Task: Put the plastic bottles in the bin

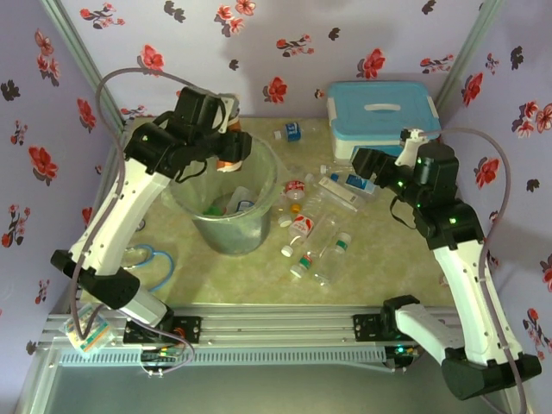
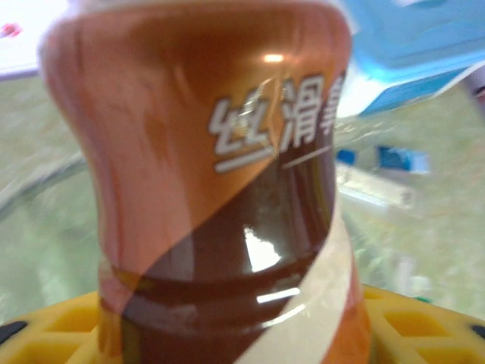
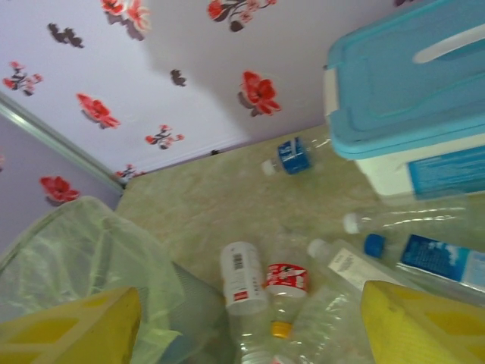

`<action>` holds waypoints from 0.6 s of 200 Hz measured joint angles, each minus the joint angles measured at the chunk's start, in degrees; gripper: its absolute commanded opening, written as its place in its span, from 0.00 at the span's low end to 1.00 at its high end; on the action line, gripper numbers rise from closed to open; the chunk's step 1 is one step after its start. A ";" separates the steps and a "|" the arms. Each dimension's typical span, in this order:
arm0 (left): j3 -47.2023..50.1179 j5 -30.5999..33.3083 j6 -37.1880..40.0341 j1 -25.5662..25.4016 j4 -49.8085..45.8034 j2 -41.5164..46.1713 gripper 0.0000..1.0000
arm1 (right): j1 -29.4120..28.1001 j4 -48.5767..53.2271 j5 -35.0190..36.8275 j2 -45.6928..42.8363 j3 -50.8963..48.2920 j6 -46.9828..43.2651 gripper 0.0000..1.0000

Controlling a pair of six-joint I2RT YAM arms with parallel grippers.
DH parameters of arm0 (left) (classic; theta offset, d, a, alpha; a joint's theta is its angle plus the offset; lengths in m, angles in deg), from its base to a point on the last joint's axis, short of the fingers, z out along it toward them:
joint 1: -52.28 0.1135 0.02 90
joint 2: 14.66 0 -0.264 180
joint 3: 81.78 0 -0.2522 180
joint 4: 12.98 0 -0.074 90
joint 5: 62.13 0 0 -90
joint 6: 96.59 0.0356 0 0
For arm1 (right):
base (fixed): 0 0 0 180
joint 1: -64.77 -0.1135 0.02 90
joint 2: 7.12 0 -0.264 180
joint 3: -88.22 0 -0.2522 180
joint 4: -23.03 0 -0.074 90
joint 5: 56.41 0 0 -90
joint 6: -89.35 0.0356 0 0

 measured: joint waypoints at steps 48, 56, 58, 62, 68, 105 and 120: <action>9.44 2.86 0.83 1.01 -2.89 -0.66 0.56 | 1.79 4.28 4.59 -2.10 -1.46 -1.97 0.80; 11.37 2.25 0.83 1.42 -2.69 -0.55 0.56 | 2.14 4.70 5.33 -2.32 -1.90 -2.08 0.80; 11.93 2.01 0.83 1.53 -2.56 -0.52 0.56 | 2.23 4.83 5.49 -2.40 -2.01 -2.14 0.80; 13.03 1.84 0.85 1.77 -2.32 -0.42 0.56 | 2.36 5.11 5.70 -2.49 -2.23 -2.21 0.80; 14.53 1.31 0.85 2.12 -2.03 -0.28 0.56 | 2.67 5.46 5.92 -2.71 -2.69 -2.38 0.80; 23.08 -3.74 1.29 4.50 1.46 1.40 0.55 | 3.72 6.99 6.78 -3.02 -4.44 -2.54 0.86; 25.07 -5.18 1.29 5.60 2.54 2.14 0.56 | 4.48 7.32 6.93 -2.99 -4.72 -2.45 0.88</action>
